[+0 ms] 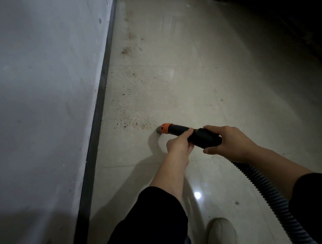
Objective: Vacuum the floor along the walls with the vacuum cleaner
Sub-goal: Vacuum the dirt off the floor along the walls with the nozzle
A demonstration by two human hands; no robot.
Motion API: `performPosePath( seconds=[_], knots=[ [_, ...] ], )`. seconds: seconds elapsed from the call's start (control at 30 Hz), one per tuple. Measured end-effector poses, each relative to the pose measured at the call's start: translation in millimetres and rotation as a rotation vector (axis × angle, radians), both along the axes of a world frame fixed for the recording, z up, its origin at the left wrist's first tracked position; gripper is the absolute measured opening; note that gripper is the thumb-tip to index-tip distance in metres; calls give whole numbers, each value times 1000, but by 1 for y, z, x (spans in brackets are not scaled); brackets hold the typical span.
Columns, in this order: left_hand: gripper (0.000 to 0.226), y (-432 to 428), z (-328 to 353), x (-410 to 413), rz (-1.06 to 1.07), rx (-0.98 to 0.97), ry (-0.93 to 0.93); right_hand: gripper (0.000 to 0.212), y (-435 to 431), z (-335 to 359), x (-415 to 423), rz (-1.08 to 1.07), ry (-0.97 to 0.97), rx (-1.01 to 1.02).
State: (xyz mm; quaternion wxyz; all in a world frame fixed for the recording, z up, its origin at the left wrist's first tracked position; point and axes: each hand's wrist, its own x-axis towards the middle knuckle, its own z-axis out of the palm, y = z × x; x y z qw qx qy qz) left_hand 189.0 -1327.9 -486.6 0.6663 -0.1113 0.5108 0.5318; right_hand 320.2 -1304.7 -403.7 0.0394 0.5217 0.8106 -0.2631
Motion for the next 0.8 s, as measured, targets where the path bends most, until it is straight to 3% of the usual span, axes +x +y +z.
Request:
performPosePath(
  seconds=[0.8],
  knots=[
    [41,-9,1,-46,117,4,-1,49,10,-6,-50,106,6,1]
  ],
)
